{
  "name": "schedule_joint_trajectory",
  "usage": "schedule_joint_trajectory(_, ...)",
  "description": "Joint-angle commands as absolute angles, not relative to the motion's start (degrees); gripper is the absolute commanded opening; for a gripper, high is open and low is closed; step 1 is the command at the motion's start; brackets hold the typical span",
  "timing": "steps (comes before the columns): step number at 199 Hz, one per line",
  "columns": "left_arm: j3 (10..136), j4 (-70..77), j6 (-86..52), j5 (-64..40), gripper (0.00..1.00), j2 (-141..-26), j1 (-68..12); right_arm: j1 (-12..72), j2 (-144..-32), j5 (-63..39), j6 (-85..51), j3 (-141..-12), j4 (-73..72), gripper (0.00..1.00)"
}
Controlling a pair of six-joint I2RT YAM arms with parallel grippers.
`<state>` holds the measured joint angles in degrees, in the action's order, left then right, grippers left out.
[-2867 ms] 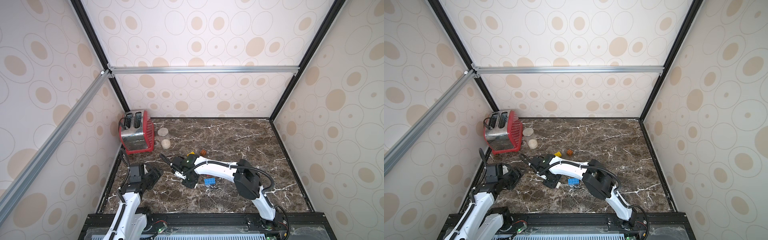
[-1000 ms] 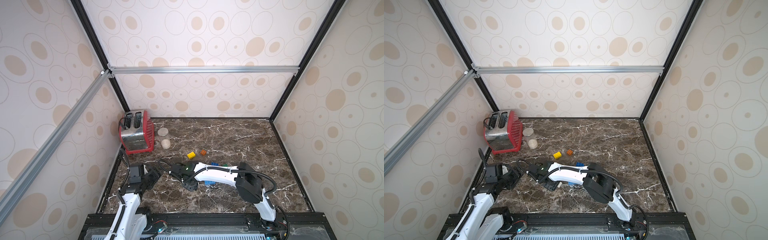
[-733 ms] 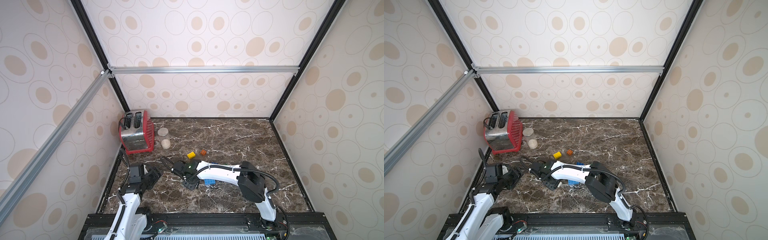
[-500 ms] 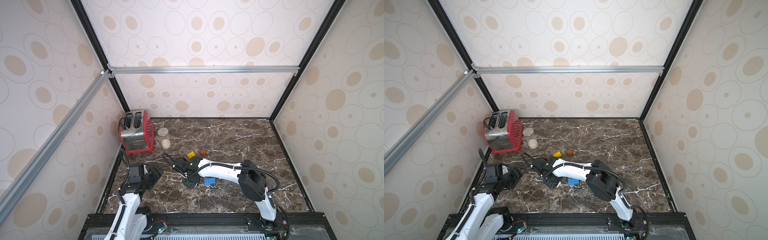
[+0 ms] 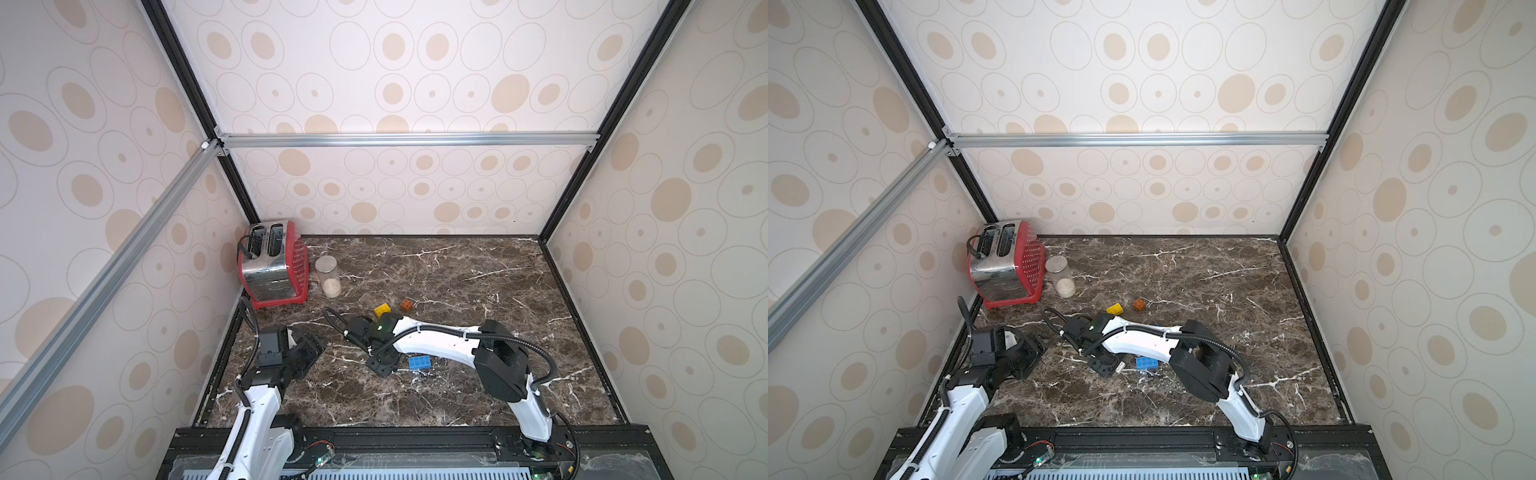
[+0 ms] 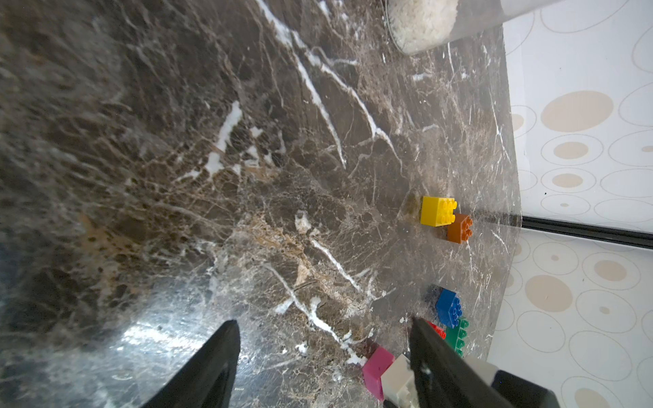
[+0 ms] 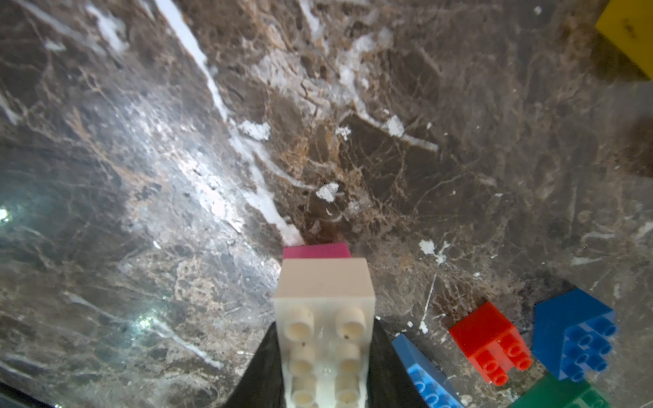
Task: Assemble a heart with lego
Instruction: Assemble the lego brick with the lego brick.
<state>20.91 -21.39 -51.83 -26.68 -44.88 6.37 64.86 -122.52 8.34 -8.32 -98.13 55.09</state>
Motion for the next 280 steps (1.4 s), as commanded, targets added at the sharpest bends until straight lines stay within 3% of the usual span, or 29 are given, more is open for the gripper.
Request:
schedule_joint_trajectory(1, 21.0, -20.7, -51.2, -26.8, 0.76, -45.0, 6.5, 64.7, -124.4, 5.2, -7.1, -99.1, 55.9, 0.19)
schedule_joint_trajectory(41, 20.9, -20.7, -51.2, -26.8, 0.76, -45.2, 6.5, 63.6, -125.4, 0.5, -5.9, -99.0, 55.7, 0.19)
schedule_joint_trajectory(119, 21.0, -21.1, -51.2, -26.4, 0.76, -44.9, 6.5, 62.8, -123.1, 3.7, -6.1, -99.8, 57.0, 0.19)
schedule_joint_trajectory(280, 21.0, -21.2, -51.2, -26.5, 0.76, -44.9, 6.5, 60.9, -127.6, 0.6, -6.3, -99.3, 56.4, 0.19)
